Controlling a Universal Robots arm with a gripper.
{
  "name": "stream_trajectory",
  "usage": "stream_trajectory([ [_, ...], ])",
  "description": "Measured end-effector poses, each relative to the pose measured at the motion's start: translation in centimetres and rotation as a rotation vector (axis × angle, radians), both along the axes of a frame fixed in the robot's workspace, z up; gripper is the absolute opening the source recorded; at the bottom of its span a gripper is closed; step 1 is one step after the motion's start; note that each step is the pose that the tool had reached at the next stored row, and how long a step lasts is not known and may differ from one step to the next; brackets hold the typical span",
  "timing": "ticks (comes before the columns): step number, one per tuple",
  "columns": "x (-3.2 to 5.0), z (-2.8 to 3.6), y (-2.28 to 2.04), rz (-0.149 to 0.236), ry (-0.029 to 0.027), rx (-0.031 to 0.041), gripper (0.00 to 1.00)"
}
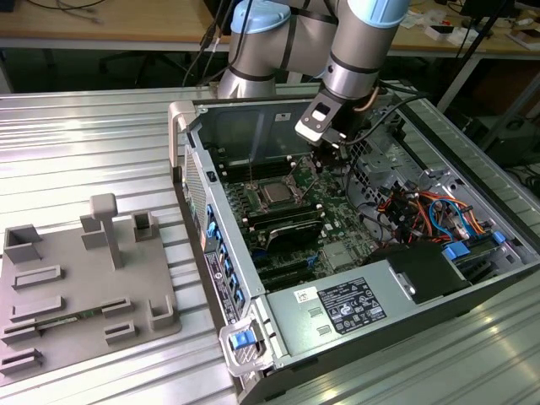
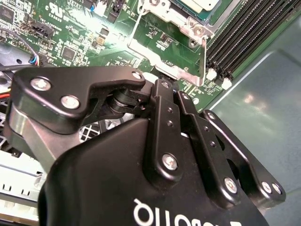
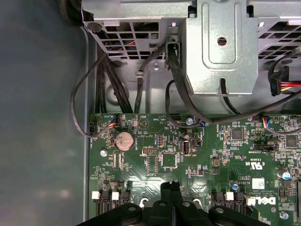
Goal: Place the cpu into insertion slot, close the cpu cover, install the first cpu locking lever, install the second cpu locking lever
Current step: 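Close the cpu cover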
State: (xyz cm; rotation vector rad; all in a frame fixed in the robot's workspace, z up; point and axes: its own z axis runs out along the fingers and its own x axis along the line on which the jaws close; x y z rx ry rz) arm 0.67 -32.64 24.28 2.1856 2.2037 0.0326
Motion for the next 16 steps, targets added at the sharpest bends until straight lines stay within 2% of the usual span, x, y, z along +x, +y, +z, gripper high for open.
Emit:
stream_trajectory([
  [16,-1.34,-0.01,0.0,0.0,0.0,0.0,0.11],
])
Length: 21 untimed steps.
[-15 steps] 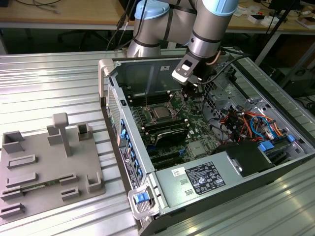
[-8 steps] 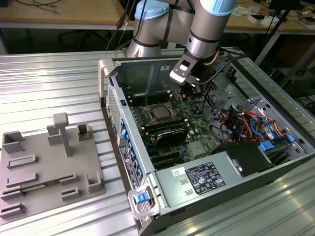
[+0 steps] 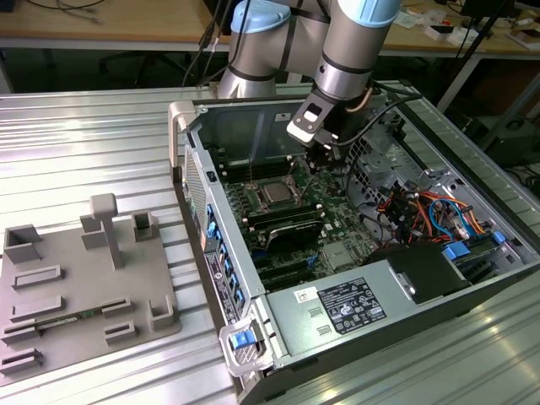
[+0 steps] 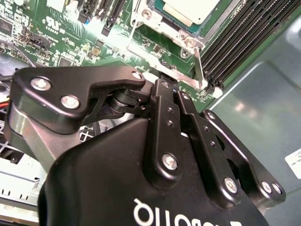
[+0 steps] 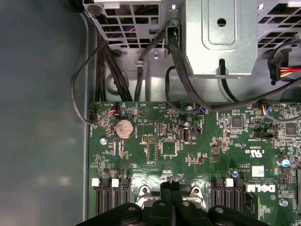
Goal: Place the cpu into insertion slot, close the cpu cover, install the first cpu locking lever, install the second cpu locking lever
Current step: 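Close the cpu cover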
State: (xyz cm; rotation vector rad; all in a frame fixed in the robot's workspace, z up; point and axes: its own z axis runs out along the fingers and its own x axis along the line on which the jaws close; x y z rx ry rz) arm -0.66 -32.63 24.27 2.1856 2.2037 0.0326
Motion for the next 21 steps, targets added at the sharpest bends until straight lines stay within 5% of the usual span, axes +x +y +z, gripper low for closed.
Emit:
stream_trajectory([
  [21,-1.32,0.0,0.0,0.0,0.0,0.0,0.11],
])
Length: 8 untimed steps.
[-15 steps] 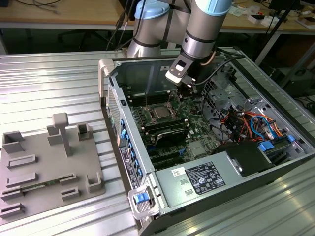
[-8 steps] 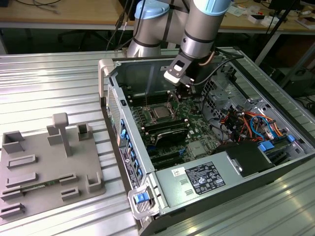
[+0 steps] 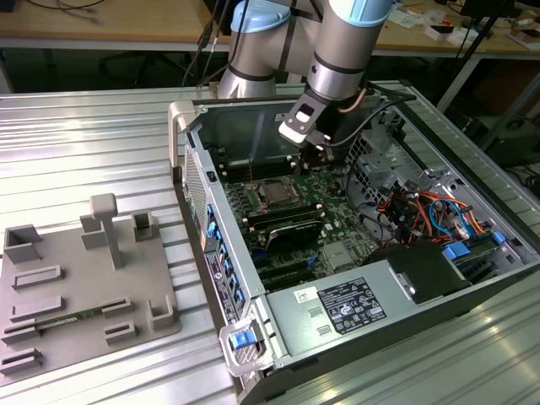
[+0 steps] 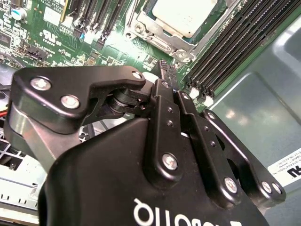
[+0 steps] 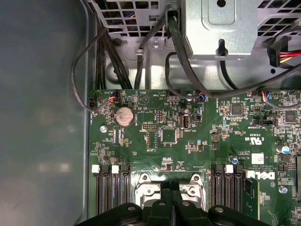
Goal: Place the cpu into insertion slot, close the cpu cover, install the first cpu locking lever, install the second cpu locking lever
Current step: 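Close the cpu cover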
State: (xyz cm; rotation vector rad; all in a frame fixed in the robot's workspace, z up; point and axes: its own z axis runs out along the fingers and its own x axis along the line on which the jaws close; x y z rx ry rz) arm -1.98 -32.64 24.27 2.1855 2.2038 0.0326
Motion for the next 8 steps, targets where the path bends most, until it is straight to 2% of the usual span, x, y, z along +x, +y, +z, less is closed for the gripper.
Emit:
stream_trajectory([
  [8,-0.38,0.0,0.0,0.0,0.0,0.0,0.11],
])
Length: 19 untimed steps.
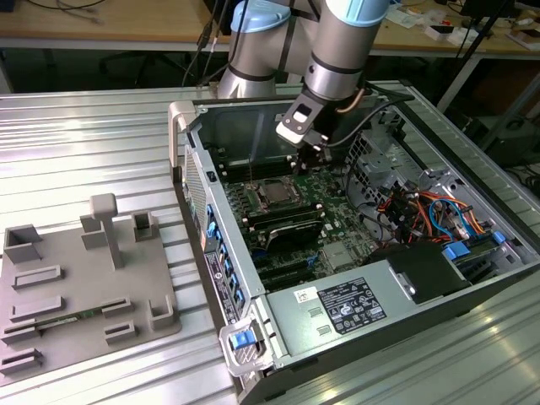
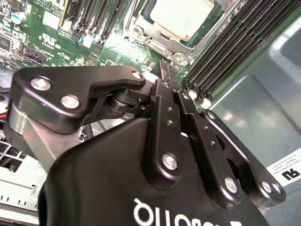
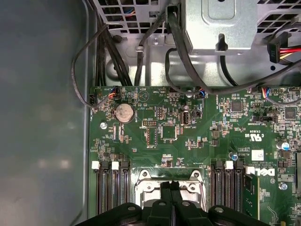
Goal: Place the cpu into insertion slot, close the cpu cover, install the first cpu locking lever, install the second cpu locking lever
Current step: 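Close the cpu cover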
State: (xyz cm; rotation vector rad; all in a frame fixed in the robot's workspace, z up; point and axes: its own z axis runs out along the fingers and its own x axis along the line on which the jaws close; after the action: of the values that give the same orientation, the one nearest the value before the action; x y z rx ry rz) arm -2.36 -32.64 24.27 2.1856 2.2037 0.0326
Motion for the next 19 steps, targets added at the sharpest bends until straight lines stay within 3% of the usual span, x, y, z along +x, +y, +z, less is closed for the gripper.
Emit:
stream_trajectory([
  [19,-1.18,0.0,0.0,0.0,0.0,0.0,0.11],
])
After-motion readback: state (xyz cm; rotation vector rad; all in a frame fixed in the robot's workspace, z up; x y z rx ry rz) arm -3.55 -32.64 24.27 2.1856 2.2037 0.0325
